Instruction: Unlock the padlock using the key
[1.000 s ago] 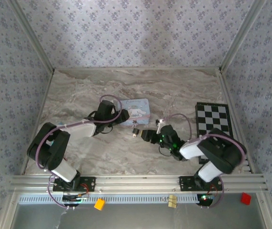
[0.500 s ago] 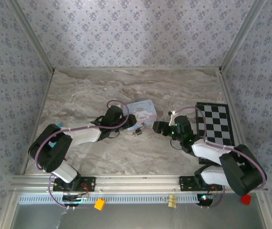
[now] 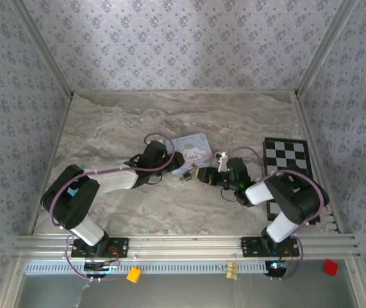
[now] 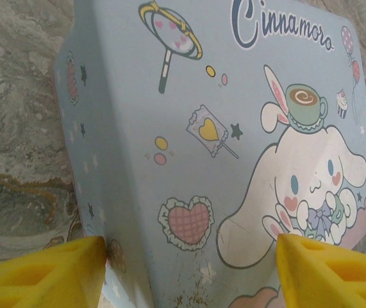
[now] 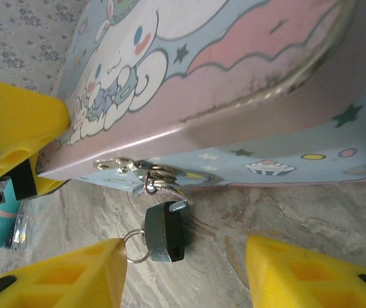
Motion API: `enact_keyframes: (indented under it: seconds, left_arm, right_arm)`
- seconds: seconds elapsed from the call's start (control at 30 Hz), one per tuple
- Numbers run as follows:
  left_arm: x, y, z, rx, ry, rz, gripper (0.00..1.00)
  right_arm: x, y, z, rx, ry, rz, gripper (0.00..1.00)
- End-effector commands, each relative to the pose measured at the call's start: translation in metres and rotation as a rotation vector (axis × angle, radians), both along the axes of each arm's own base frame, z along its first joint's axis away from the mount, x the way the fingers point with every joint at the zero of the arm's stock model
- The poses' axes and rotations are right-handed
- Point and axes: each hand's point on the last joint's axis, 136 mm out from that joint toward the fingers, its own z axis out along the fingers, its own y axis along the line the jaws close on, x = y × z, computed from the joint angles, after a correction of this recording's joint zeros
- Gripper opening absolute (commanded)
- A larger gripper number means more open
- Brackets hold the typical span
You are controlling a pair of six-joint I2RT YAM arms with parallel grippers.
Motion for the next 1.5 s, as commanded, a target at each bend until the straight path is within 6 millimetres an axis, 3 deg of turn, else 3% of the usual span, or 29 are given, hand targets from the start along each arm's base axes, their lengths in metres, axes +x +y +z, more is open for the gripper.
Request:
enact_keyframes:
  seconds: [0.0, 0.2, 0.67, 1.07, 1.47]
  left_arm:
    - [0.006, 0.007, -0.015, 0.063, 0.029, 0.036, 0.69]
    - [0.018, 0.011, -0.021, 0.089, 0.023, 0.068, 0.68]
    - [0.023, 0.018, -0.025, 0.095, 0.032, 0.097, 0.67]
    - [0.022, 0.020, -0.029, 0.074, 0.050, 0.104, 0.67]
    - [0.022, 0.026, -0.029, 0.072, 0.051, 0.117, 0.66]
  right_arm:
    - [0.005, 0.009, 0.006, 0.017, -0.077, 0.046, 0.52]
    - [0.018, 0.016, 0.000, 0.015, -0.090, 0.047, 0.52]
    - [0.043, 0.019, -0.022, -0.024, -0.083, -0.003, 0.50]
    - [0.039, 0.049, 0.010, 0.106, -0.173, 0.144, 0.44]
    - [0.036, 0.047, 0.016, 0.176, -0.199, 0.143, 0.29]
